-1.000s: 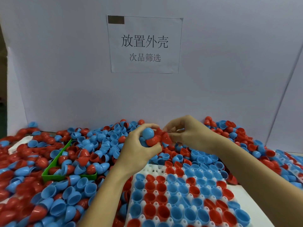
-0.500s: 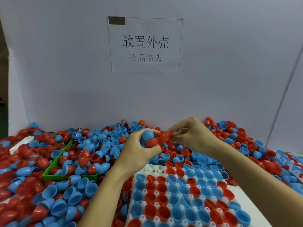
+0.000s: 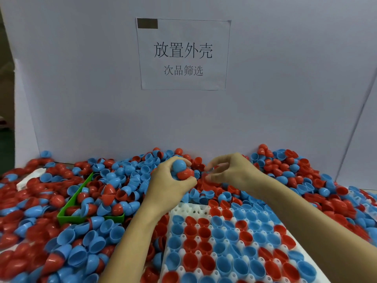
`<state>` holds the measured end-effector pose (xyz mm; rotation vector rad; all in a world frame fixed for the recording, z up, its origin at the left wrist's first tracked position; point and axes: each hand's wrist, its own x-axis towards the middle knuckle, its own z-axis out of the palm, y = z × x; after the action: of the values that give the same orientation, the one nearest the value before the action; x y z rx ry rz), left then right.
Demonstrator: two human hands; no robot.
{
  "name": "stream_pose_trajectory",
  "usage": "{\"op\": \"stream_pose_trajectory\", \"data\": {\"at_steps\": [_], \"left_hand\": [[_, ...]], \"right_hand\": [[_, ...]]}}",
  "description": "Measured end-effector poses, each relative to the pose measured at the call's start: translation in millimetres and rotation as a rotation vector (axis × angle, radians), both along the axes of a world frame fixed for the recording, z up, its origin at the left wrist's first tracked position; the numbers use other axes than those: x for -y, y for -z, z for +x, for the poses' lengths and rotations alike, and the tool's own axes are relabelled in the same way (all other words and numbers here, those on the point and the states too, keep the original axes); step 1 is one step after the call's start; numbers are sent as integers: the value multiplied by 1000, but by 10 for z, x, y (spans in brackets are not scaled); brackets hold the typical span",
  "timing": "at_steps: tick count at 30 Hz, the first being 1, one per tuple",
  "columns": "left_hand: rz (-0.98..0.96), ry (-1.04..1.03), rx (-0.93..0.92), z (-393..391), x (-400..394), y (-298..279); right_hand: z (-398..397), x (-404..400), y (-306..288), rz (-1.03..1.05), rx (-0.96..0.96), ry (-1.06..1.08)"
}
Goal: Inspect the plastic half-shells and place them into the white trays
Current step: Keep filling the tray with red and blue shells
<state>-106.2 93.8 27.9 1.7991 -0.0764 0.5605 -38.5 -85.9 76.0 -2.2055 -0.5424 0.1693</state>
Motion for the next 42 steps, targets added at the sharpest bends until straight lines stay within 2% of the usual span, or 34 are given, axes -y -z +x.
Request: {"op": "stream_pose_trajectory", "data": {"at_steps": [3,8,14,18,20,24,28,32,35,38,39,42], "left_hand": [[-61,-78,-15,25,-66,17],[-124,-59,-17,39,-88,21],[-154,-3,-13,32,-90,20],[-141,-6,-8,37,-93,16],[-143,-1,-2,35,-90,21],[-145,5,2,36,-85,22],[-163,16,0,42,-70,20],[-206,36,4,41,-78,17],[-235,56,28,31,-65,-1],[-198,86,74,10,-49,-11],[-181,108,84,3,-41,-6],[-134,178,97,-15,-19,4]], "right_hand": [[84,-73,248,-66,40,31],[187,-233,660,-221,210,54],[231,-294,864,-339,232,179],[244,-239,802,-320,171,99],[220,-240,847,-398,166,54],[178,-312,934,-606,373,20],[167,-347,890,-656,389,-31],[136,-286,778,-585,382,-47],[75,-254,608,-336,466,33],[-44,-293,319,123,357,80],[-82,-309,219,202,306,55],[-200,-349,8,200,177,-115]]}}
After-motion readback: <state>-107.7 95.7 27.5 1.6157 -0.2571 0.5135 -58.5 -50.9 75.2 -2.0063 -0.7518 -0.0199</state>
